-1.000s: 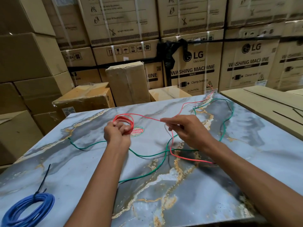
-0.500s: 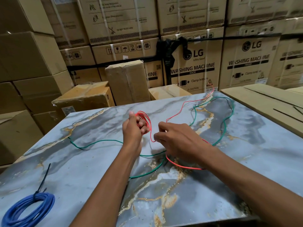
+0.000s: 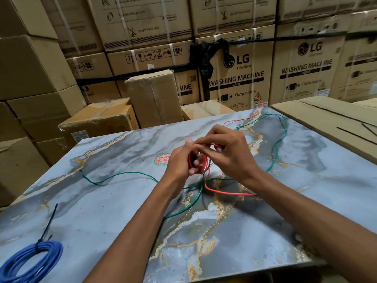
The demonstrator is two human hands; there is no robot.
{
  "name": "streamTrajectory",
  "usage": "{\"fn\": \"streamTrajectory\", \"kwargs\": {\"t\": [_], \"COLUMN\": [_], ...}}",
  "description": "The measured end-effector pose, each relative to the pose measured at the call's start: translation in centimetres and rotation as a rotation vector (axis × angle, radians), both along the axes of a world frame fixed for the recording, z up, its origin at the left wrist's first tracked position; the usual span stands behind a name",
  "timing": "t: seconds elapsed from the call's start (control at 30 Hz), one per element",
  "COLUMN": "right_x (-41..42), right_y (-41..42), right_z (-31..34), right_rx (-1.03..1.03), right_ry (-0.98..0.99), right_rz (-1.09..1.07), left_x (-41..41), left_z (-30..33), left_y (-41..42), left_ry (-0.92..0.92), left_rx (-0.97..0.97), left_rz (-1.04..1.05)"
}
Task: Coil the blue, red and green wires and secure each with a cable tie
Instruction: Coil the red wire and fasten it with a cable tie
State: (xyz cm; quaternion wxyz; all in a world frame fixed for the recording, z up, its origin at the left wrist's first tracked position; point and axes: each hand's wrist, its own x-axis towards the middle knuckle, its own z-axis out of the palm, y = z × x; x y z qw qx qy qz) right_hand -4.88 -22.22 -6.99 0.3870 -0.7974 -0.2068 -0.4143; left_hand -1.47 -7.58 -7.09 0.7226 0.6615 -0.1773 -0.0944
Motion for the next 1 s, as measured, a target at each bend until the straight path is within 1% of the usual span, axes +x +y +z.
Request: {"fn": "streamTrajectory", "kwargs": {"t": [0.13,0.2,0.33,0.4,0.53,0.77,0.87,0.93,1.0], "right_x": [0.2,0.3,0.5,0.4,0.5,0.8,0.9,0.6,0.3], "right_y": [-0.8,-0.9,-0.1,0.8,1.2,1.5,1.6,1.3,0.6], "right_z": [0.2,0.1,-0.9,-1.6,-1.5,-1.0,-1.0,-0.6,-0.2], "right_rx": [0.121,0.146,0.051,0.046,0.126,0.105,0.137,0.176,0.173], "right_ry": [0.097,0.163,0.317,0.355,0.287,0.194,0.253,0.313,0.332], "right_rz": [-0.012,-0.006,-0.013,-0.034,-0.172,-0.153,-0.119,-0.05,-0.003], "left_x": [-0.6,-0.6,-0.4,-0.6,-1.3,-1.4,-1.4,-1.4,-1.1], "left_z": [0.7,0.9,1.0,1.1,1.5,1.4,1.3,1.5,1.6], "left_y": [0.2,0.5,0.8,0.9,0.2,0.1,0.2,0.3,0.4], "left_ry": [0.083,0.095,0.103,0.127,0.215,0.301,0.305,0.263,0.224], "left_rx": [-0.055,-0.068,-0.088,-0.115,-0.198,-0.288,-0.277,-0.251,-0.235], "left_rz": [-0.065,-0.067,-0.069,-0.097,-0.167,-0.187,-0.191,-0.172,-0.142]}}
